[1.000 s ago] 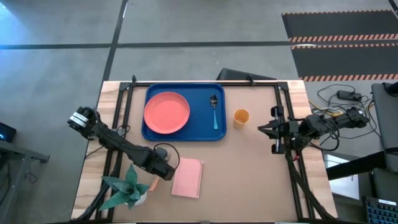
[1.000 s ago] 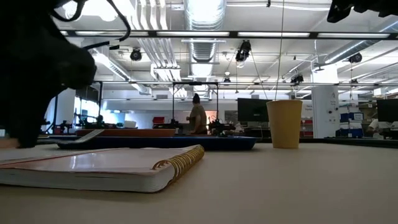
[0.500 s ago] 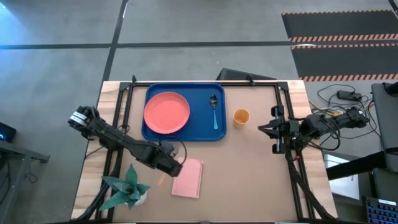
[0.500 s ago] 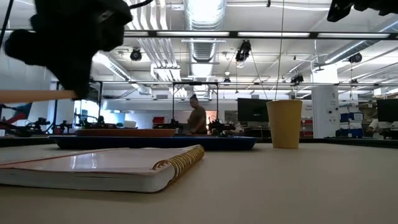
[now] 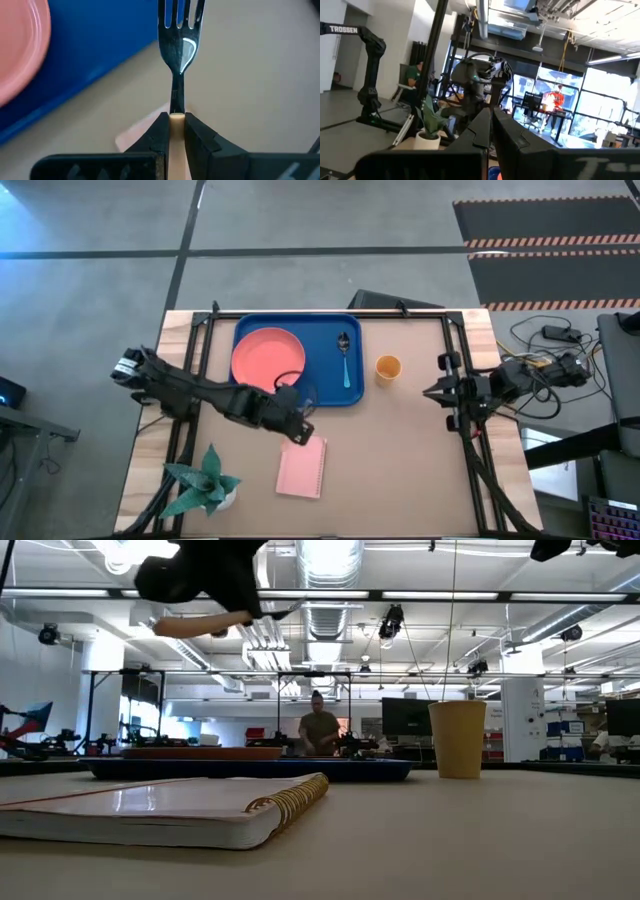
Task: Pick and place plate/cup/fork/spoon on tray
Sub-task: Put the light orange fork in between the pink plate and light blue spoon on the blue tray
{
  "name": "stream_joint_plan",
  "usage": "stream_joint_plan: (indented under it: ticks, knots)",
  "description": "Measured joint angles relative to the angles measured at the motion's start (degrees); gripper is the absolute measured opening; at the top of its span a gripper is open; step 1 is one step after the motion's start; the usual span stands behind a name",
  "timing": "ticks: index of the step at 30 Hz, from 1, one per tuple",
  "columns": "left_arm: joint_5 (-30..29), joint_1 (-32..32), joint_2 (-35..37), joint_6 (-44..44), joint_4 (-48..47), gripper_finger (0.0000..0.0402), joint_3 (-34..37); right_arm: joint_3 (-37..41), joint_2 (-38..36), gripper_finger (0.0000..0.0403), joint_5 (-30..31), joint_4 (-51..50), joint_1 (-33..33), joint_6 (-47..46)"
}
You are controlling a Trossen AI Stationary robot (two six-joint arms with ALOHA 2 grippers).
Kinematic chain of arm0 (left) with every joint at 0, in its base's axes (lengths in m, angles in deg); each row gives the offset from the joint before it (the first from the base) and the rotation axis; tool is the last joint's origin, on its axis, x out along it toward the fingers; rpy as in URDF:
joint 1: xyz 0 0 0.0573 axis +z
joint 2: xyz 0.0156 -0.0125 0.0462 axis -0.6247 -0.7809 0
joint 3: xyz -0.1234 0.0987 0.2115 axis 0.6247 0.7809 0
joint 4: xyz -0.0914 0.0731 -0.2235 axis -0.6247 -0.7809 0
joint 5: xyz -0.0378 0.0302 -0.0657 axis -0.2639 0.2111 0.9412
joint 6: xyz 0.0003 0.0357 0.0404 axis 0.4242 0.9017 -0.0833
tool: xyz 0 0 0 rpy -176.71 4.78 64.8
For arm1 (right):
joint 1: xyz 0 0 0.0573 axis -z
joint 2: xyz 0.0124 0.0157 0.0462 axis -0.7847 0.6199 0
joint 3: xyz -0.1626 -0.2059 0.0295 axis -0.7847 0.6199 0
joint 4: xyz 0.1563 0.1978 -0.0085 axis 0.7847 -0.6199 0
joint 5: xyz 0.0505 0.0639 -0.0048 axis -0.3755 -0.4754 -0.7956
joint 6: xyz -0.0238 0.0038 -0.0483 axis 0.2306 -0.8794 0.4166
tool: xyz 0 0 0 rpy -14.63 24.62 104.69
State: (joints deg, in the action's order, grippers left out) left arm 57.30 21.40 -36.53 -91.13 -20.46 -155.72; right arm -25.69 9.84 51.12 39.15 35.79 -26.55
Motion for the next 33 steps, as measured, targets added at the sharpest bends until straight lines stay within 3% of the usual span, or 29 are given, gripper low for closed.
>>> stream_joint_plan:
  ticks: [13, 18, 24, 33]
  knots:
    - [-1.5, 10.9, 0.0, 16.8, 10.3, 0.0016, -1.2, 0.2, -11.2, 0.0009, 0.0, -11.3, 0.0, -1.5]
    - [-1.5, 13.7, -0.7, 21.1, 16.3, 0.0016, -1.3, 0.2, -13.0, 0.0008, 0.0, -13.0, 0.0, -2.1]
    - [0.0, 16.4, -5.8, 26.6, 17.3, 0.0016, -5.4, 0.2, -13.1, 0.0008, 0.0, -13.1, 0.0, -2.1]
    - [-0.1, 21.6, -10.1, 23.9, 14.1, 0.0016, -8.6, 0.2, -13.2, 0.0008, 0.0, -13.8, 0.0, -2.1]
